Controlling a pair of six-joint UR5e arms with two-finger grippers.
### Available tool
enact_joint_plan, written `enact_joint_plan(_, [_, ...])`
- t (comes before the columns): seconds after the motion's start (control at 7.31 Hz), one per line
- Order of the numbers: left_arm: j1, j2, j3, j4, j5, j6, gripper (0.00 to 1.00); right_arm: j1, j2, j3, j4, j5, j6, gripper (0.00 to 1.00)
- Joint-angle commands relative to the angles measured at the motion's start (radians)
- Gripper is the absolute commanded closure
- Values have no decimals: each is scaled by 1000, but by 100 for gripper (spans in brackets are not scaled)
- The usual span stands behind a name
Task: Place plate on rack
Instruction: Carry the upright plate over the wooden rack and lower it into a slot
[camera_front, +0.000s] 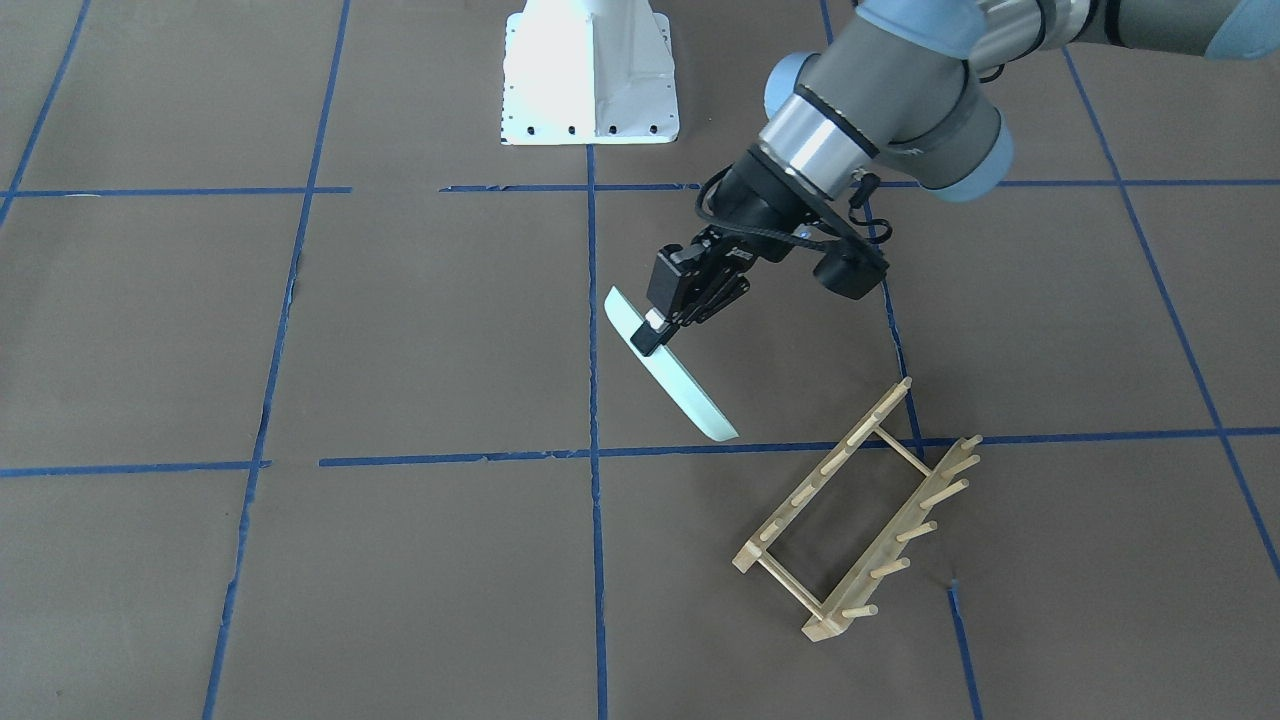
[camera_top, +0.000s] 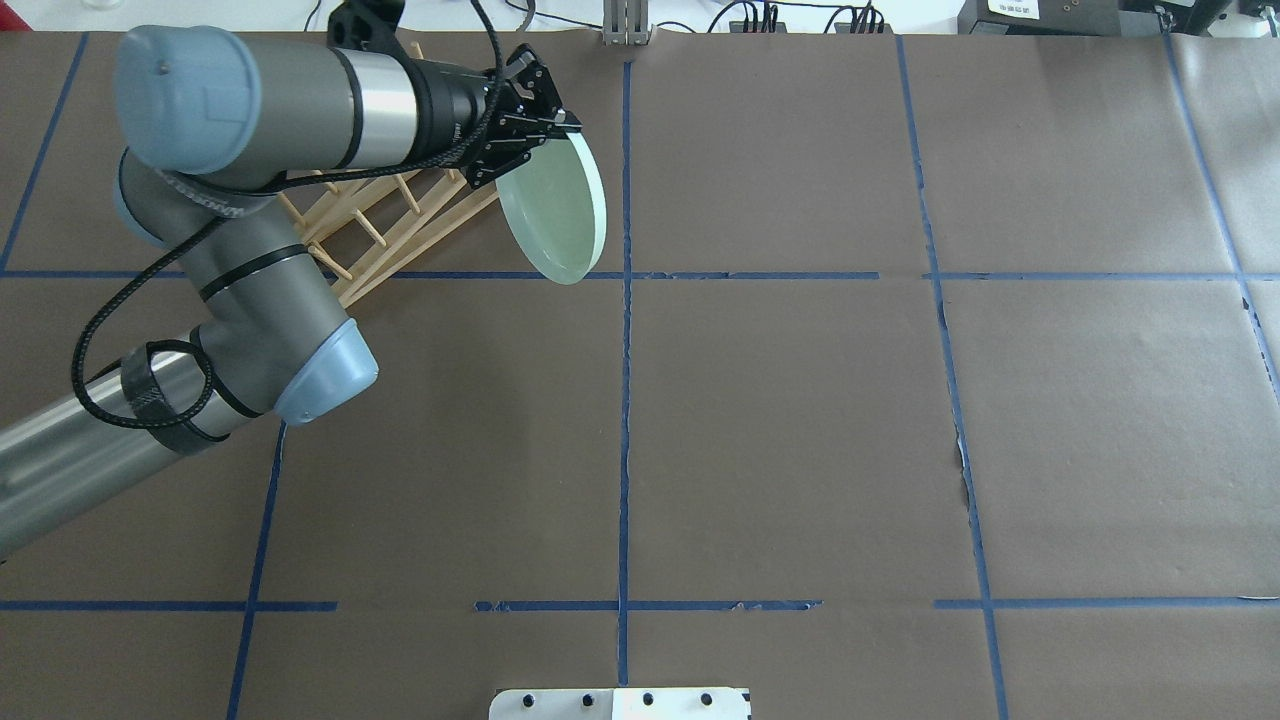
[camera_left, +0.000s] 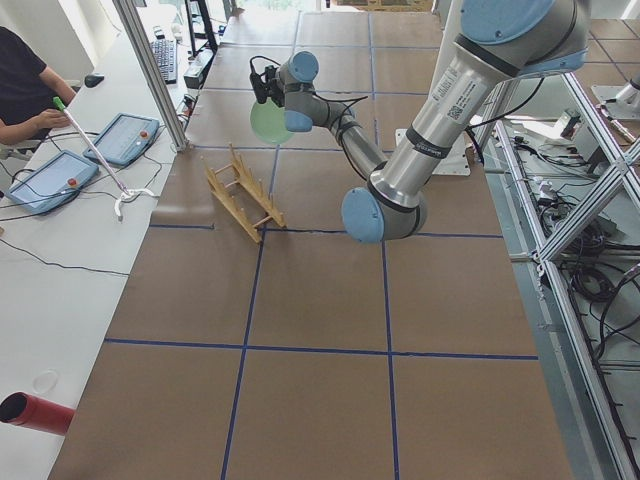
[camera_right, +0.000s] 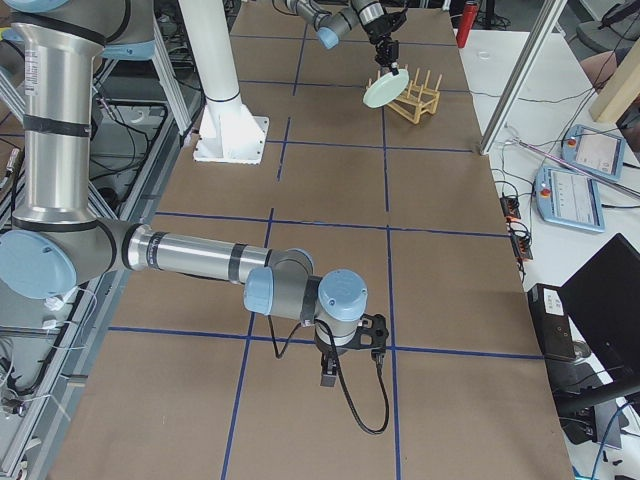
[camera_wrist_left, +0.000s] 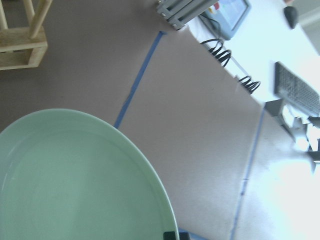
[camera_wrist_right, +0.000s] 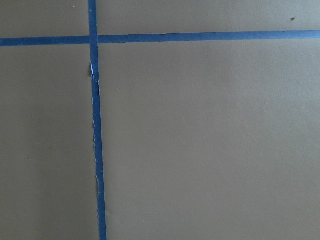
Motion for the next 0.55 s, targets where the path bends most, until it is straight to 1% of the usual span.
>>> enact_joint_plan(0.0, [-133, 33, 7, -97, 1, -30, 100, 0, 1, 0, 0, 0, 0, 0])
enact_joint_plan(0.14, [-188, 31, 54, -141, 3, -33, 100, 0, 0, 0, 0, 0, 0, 0])
enact_joint_plan(0.27, [-208, 31, 126, -239, 3, -35, 100, 0, 1, 0, 0, 0, 0, 0])
enact_joint_plan(0.41, [-210, 31, 181, -304, 36, -38, 100, 0, 0, 0, 0, 0, 0, 0])
